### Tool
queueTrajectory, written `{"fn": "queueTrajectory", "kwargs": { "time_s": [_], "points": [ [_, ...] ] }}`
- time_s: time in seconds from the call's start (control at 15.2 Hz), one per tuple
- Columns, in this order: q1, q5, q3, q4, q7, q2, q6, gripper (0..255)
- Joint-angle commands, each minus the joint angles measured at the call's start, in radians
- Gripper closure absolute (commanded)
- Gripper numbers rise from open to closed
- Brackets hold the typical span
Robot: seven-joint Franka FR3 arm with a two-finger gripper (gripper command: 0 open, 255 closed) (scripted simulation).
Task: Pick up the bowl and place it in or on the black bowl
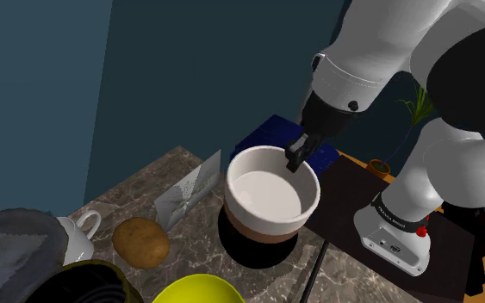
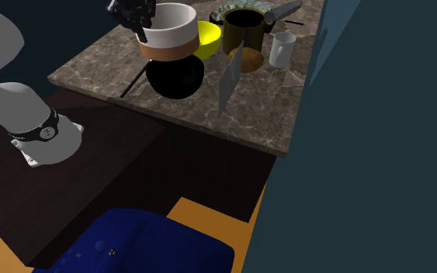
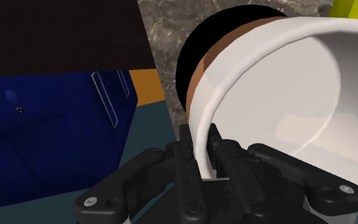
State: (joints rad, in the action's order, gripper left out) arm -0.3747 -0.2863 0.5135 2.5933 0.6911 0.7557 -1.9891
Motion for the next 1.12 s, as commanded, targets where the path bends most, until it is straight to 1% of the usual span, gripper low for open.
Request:
{"fn": "queueTrajectory", "kwargs": {
  "time_s": [0.0, 0.86, 1.06],
  "points": [
    [-0.002, -0.007, 0.009, 0.025, 0.001, -0.006, -0.032, 255],
    [-0.006, -0.047, 0.077, 0.151, 0.011, -0.083, -0.234, 255],
    [-0.007, -0.047, 0.077, 0.151, 0.011, -0.083, -0.234, 255]
  ]
}}
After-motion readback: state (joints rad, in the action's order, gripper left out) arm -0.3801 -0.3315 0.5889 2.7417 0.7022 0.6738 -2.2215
